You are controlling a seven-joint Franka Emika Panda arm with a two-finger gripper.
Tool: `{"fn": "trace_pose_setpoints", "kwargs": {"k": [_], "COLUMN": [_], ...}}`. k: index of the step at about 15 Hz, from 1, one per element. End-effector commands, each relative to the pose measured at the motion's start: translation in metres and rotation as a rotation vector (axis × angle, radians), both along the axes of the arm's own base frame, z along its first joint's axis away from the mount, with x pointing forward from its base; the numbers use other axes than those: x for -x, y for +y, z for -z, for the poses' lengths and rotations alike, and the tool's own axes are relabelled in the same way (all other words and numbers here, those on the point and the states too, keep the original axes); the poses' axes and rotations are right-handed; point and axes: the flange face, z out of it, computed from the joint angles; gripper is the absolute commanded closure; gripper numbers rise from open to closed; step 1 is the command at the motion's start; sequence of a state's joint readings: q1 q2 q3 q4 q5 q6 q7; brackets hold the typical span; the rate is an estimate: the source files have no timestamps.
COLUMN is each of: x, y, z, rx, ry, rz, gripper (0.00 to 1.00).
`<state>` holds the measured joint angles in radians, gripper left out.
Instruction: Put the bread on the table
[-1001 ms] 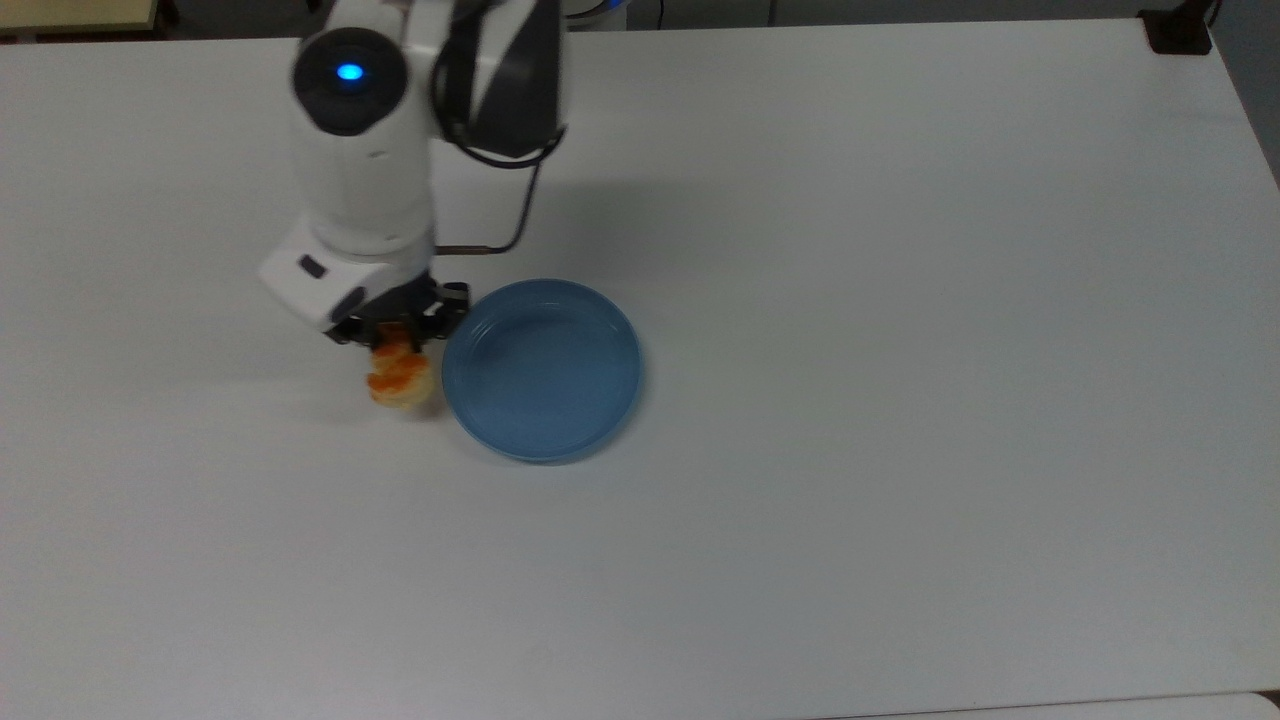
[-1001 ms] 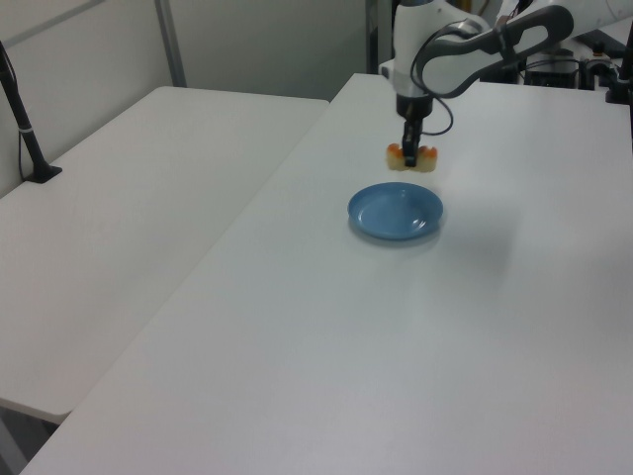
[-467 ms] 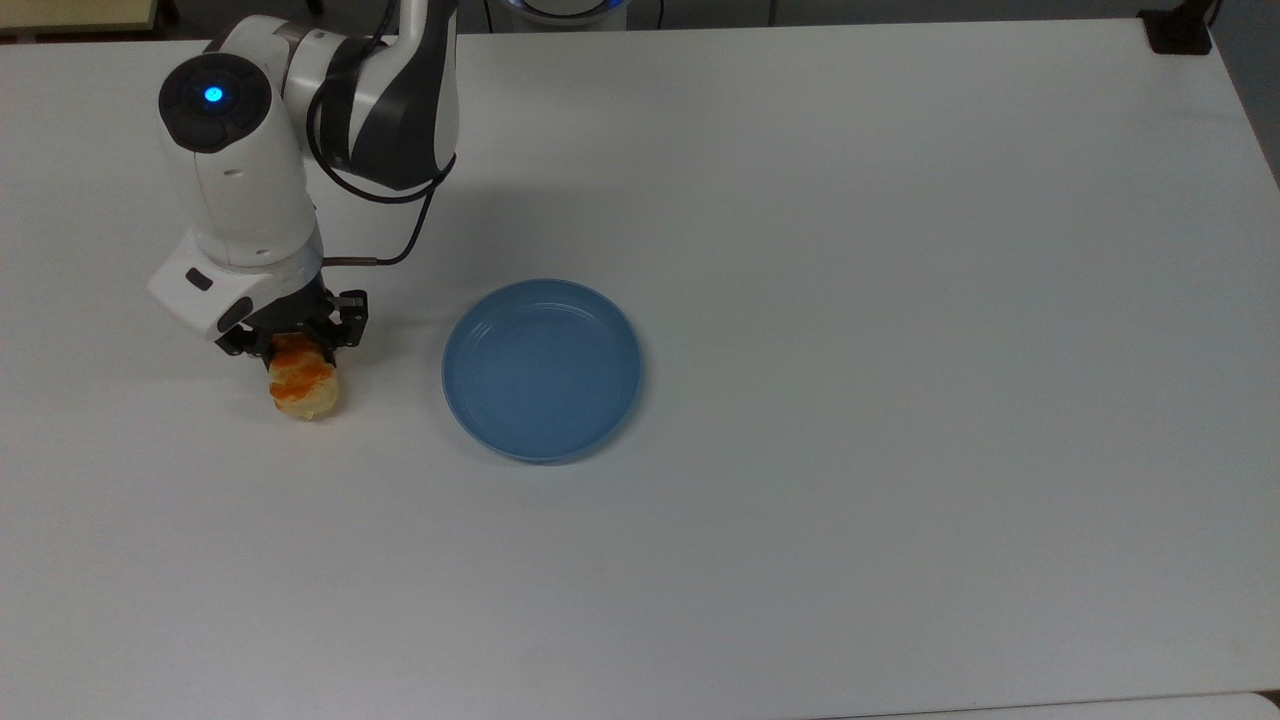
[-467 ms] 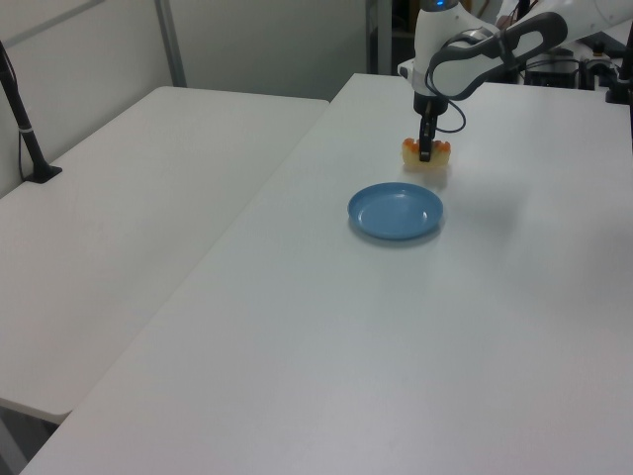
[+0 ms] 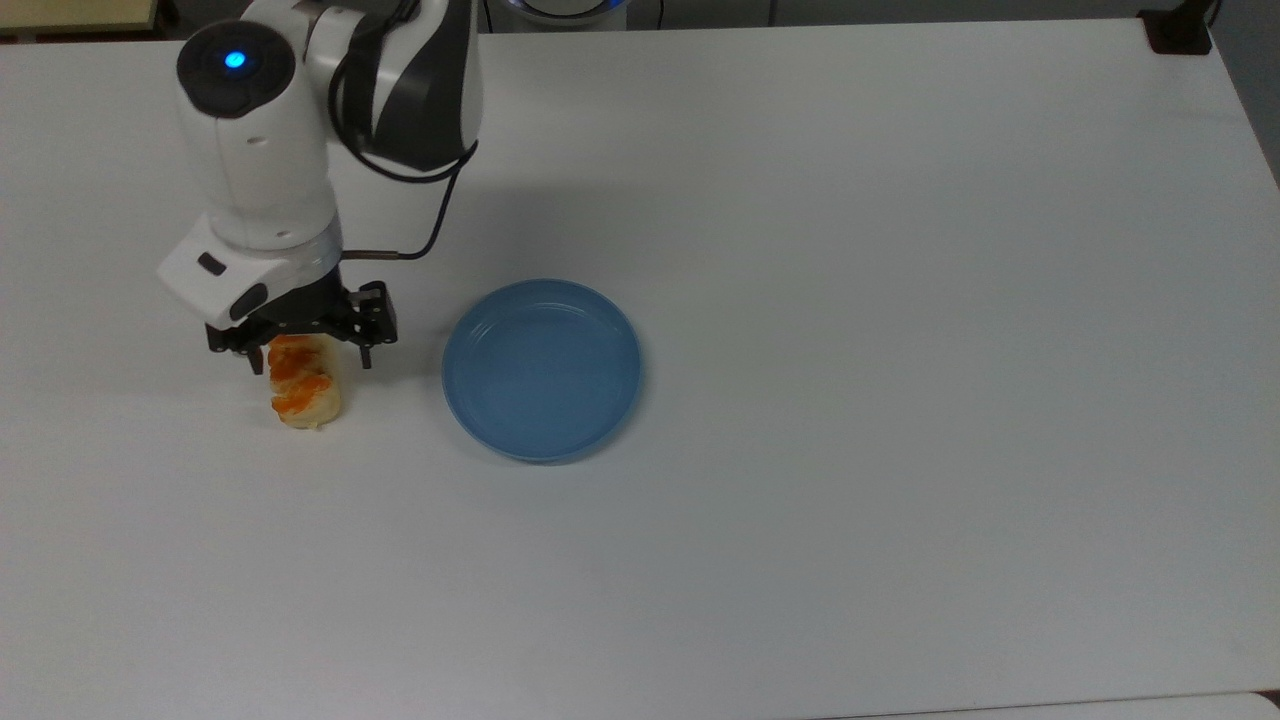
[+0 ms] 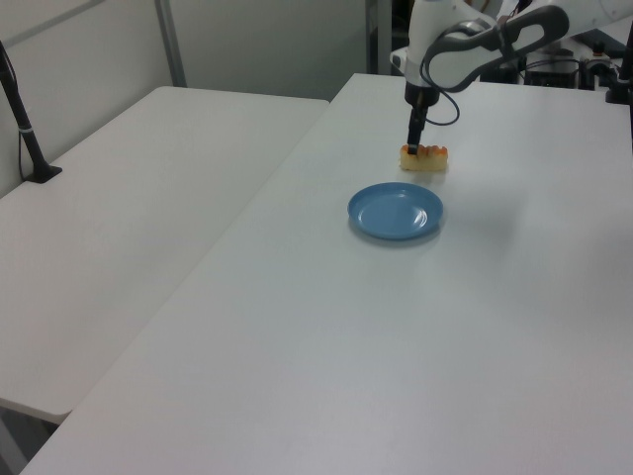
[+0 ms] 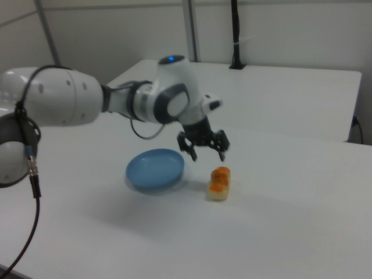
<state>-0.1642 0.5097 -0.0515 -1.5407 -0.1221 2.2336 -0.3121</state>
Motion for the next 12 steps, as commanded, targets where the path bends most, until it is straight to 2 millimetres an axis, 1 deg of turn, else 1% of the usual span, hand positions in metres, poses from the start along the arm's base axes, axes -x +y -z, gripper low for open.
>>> {"fn": "trace_pose_setpoints", "kwargs": {"k": [1,2,3,4,5,7,9,10,12], "x": [0.015,0.019,0.026,0.033,0.045,0.066,0.095,0.107,0.113], "y": [0.072,0.095,0.122,0.139,0.156,0.168,0.170,0.170,0.169], "z": [-0.061,-0.070,-0.089,-0.103,-0.124,-0.152,-0.187,-0.200,-0.202], "rx": [-0.021,-0.026,-0.034,-0.041,-0.049,-0.047,-0.060,-0.063,-0.058], "ry": [0.015,0.031,0.033,0.032,0.037,0.071,0.093,0.101,0.128], "rz": [0.093,0.109,0.143,0.177,0.236,0.251,0.264,0.265,0.261], "gripper": [0.00,0.00,0.00,0.00,0.00,0.00,0.00,0.00,0.00]}}
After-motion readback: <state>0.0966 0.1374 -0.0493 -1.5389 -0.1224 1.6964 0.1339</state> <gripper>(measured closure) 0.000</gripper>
